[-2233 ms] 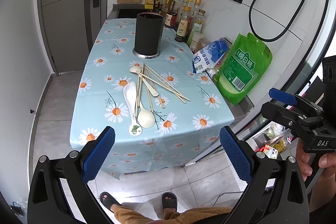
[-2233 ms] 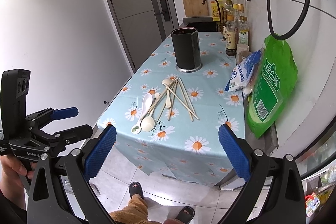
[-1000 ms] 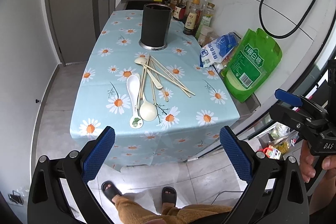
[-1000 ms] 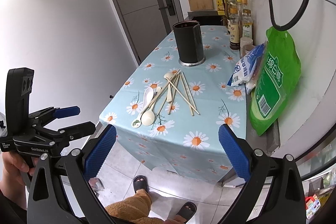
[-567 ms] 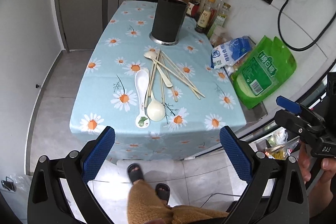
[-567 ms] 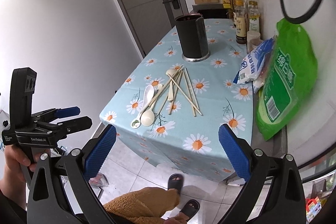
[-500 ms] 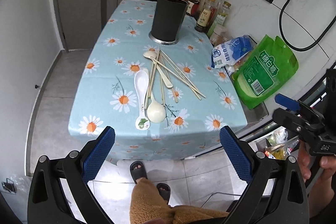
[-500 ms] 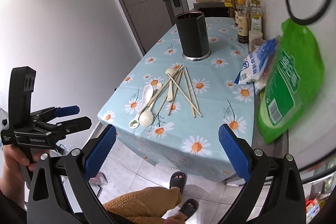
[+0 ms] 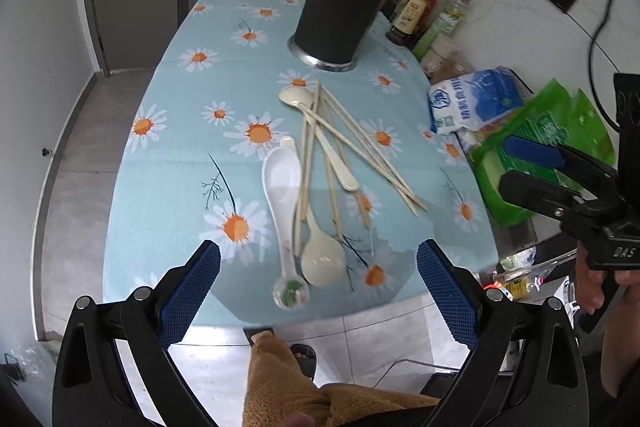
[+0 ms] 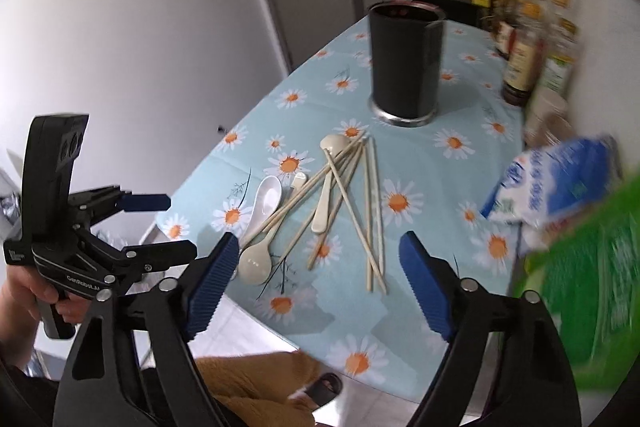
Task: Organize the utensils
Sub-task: 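Lower the left tool onto the white ceramic spoon while the right tool grasps a chopstick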
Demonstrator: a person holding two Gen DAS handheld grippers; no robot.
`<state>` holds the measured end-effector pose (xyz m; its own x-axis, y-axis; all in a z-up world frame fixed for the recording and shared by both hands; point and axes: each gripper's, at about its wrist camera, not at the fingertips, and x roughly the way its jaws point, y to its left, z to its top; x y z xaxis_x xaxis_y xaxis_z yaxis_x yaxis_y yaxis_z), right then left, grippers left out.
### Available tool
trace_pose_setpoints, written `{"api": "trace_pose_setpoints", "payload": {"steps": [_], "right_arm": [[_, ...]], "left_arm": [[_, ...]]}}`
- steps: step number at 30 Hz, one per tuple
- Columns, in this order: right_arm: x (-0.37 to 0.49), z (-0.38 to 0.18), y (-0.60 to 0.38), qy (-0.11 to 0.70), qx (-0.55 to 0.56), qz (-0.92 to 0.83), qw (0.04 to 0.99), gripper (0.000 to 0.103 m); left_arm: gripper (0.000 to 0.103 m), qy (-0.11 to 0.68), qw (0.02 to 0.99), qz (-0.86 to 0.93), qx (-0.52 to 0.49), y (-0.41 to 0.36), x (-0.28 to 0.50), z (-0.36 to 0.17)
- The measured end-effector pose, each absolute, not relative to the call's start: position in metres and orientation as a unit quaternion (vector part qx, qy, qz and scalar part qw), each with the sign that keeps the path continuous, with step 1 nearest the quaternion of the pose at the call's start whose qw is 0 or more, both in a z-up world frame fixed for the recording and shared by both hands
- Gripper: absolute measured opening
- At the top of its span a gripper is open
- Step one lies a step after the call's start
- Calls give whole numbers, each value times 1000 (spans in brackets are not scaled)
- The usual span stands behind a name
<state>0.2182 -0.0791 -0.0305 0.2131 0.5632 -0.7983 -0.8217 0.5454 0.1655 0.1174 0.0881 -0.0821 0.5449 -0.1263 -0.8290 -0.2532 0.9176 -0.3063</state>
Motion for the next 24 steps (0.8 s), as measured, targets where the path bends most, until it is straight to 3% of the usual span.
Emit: {"api": "trace_pose_setpoints", "payload": {"steps": [2,8,9,10,15,24], "right_arm": [[231,-43,-65,447,-163,460,749,78],[266,-81,-25,488,-218,467,705,60],[270,-85,-20,492,-223,470,698,56],[274,-91,-15,498,-233,468,692,45],[288,-118,8,527,-280,469,652,31],[304,-143,33,558,-334,446,615,14]], "left_arm": [[94,480,851,36,-210,98,122,-90],[87,497,834,22,-238,122,139,-113],[84,498,832,18,-243,126,142,-116],[81,499,831,15,-245,128,144,-118],[71,510,824,-2,-246,134,154,-129],[64,520,817,-14,-249,148,169,-145]]}}
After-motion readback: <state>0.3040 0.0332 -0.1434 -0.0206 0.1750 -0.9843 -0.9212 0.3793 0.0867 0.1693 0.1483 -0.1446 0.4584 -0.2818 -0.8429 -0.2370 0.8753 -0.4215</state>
